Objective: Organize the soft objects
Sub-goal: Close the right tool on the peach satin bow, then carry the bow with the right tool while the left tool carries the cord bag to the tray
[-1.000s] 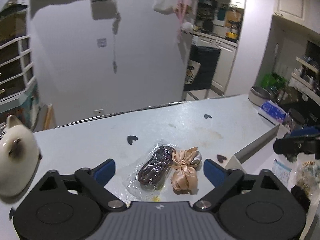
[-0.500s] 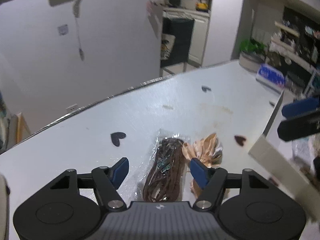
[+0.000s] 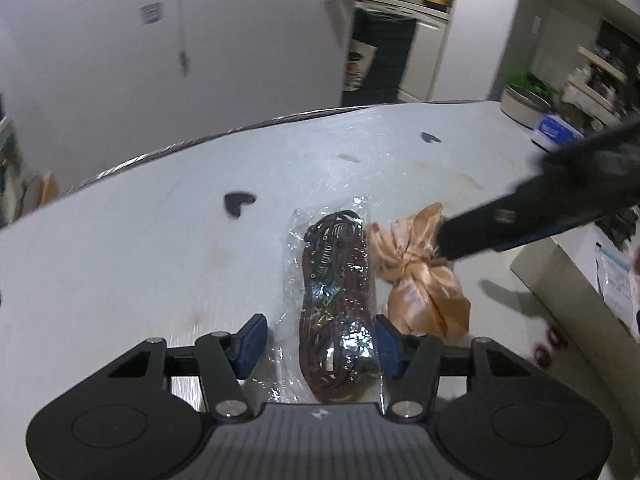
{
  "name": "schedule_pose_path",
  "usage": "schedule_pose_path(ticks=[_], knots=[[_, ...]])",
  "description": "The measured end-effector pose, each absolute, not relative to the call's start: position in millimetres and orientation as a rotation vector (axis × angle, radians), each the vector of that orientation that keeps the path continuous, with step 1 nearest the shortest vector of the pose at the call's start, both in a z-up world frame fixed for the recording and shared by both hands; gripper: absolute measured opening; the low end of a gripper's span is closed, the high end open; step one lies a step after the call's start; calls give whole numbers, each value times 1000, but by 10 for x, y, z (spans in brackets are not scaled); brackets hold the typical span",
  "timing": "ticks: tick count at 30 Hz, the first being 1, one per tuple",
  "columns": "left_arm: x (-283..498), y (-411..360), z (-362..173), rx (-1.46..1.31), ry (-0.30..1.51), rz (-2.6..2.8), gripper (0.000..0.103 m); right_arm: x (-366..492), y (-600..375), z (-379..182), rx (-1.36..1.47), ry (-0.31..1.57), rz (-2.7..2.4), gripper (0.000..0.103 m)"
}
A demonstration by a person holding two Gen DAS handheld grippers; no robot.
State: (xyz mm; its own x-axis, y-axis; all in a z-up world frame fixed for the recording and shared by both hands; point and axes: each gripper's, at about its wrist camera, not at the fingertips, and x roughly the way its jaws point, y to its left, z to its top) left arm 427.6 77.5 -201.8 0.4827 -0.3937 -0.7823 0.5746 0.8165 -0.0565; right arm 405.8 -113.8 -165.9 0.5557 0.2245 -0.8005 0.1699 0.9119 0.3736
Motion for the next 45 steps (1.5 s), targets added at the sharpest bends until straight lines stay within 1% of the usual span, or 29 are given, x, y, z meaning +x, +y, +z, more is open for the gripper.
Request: schedule_pose_path(ticks=[2,6,8,9,10,11,13,15,19,24,25,26,27,29,32,35,45], knots=[[4186,817,-2004,216,902,-559,57,4124,-1113,-1734,472,1009,19,61],[4069,913,-1953,161,947,-531,59,4254,-1036,-1880,513,1046,-11,57],[4041,973,-1908,118,943,-526,70,4297,-1004,-1942,508,1064,-31,54],[4039,996,-1885,101,940,-525,71,4314,-989,-1975,502,1074,-39,53],[4044,1016,-1860,85,936,-523,72,4326,-976,-2007,495,1083,-43,49],[4044,1026,-1833,75,930,-523,72,4323,-963,-2036,485,1092,-38,40],[4089,1019,-1778,60,918,-519,72,4287,-949,-2066,463,1098,-25,29],[4129,967,-1743,59,904,-523,72,4226,-975,-2061,452,1105,-4,27],[4166,789,-1736,116,899,-536,72,4107,-1050,-2036,442,1119,-1,25],[4186,630,-1884,182,943,-485,70,3961,-1116,-1952,418,1102,12,25],[4182,635,-1916,182,949,-466,66,3936,-1121,-1934,414,1098,15,25],[4180,645,-1942,177,957,-451,59,3911,-1120,-1916,409,1094,20,25],[4177,658,-1957,165,966,-445,58,3891,-1120,-1900,403,1089,24,25],[4142,679,-1946,154,965,-442,51,3860,-1087,-1865,385,1081,34,25],[4097,696,-1915,156,969,-441,43,3818,-1027,-1824,361,1070,55,25],[4019,745,-1873,130,980,-439,41,3745,-1002,-1777,346,1058,76,25],[3492,928,-1586,20,947,-427,40,3282,-953,-1575,328,1015,132,25]])
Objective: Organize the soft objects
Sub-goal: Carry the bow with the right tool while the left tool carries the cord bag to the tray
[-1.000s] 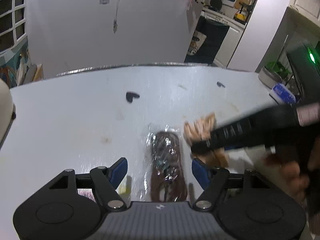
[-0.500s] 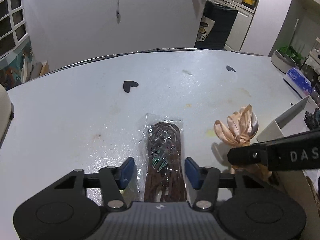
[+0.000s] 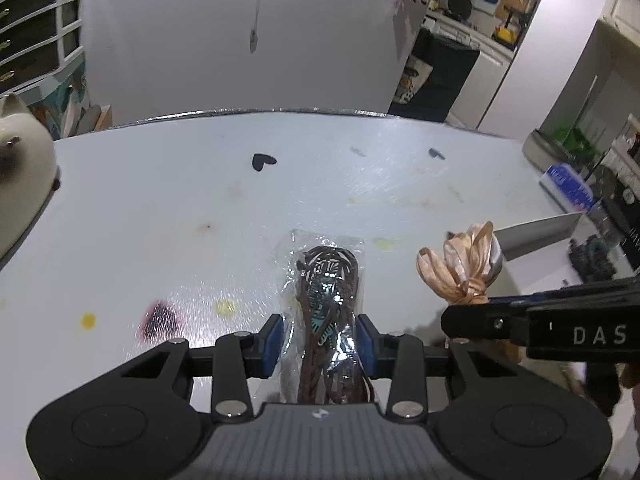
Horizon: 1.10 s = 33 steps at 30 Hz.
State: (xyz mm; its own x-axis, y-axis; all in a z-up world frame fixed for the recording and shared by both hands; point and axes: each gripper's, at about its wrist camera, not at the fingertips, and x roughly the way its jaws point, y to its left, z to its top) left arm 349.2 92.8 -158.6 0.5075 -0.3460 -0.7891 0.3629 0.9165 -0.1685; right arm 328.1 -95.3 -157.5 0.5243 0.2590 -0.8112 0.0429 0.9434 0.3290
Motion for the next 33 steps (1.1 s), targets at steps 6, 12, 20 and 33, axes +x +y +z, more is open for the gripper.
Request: schedule_pose_path(ticks=[6,12,20,33], knots=[[3181,949,-1272,-31,880,-428,40,2946,-1020,-1365,325,961,143,25],[2880,858,-974,-61,810,-456,40,2589,-1174,-1135,312,891,151,24],[2610,542,-740,-39,755,-516,40,2144,-1549,-1001,304,833,127,25],[2576,-649,-614,104,732,-685,40,1724,-2634,-972,303,793,35,25]])
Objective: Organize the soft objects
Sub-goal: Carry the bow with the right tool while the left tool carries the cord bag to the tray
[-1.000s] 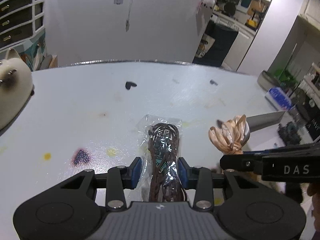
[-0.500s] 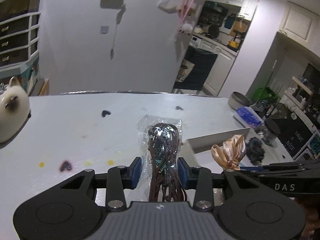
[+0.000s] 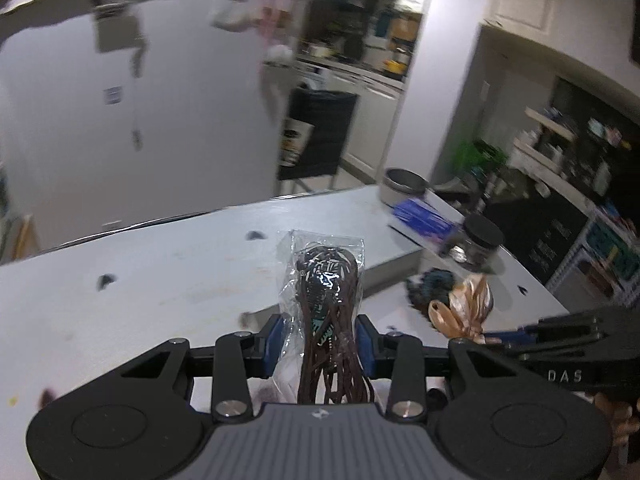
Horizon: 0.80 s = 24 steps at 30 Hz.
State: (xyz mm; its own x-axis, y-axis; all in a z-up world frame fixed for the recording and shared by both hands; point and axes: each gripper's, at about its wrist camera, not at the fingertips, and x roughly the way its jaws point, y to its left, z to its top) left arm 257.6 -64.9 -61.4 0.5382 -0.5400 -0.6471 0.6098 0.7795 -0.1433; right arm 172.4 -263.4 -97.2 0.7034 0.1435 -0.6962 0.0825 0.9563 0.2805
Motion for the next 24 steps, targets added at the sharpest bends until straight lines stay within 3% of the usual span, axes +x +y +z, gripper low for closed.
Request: schedule_pose_path(ticks=[13,24], knots=[[2756,-1861,-1002,287,811,-853,40,1788,-3638,-1095,251,819,13,24],[3038,-2244,-1364,610,886,-934,40,2188,-3871,-1343,131,895,140,24]])
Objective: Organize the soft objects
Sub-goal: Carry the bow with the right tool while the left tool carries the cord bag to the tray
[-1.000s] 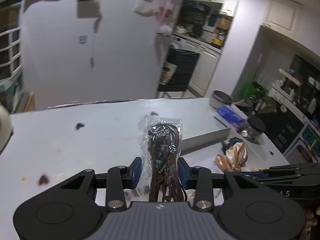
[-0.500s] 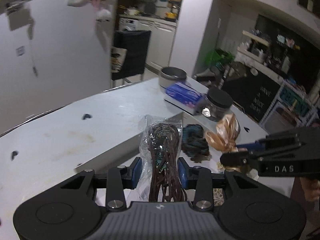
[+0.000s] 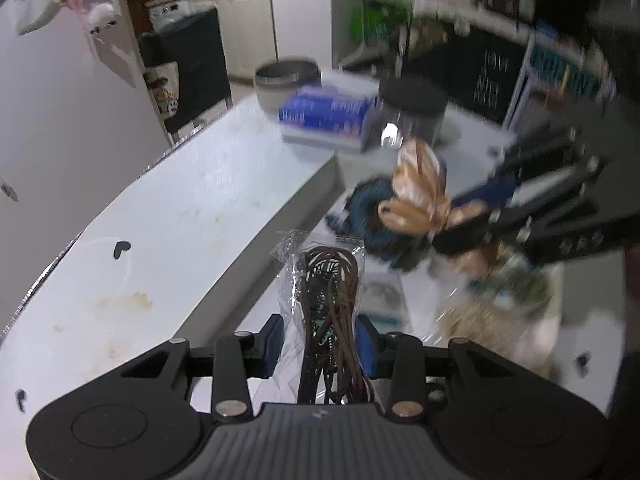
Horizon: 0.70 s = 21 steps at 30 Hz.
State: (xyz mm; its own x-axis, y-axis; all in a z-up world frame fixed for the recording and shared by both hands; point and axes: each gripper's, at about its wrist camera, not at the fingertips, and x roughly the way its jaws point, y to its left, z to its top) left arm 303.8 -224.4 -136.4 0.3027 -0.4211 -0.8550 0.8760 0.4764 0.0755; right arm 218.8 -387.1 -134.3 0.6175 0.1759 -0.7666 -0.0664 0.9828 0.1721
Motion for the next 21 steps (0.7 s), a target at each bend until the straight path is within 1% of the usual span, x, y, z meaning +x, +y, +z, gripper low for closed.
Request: schedule_pose_path(ticks=[6,17,21], knots=[[3196,-2276,-1565,716,928,-979,40,2396,-3844,-1486,118,933,197,24],[3507,-2231,-1905,751,966,-1032,40,2764,-3746,-1852,104,1043,264,24],[3608,-2175,-1994,720,968,-1032,42,2838,-3846,-1974,98,1070,222,24]])
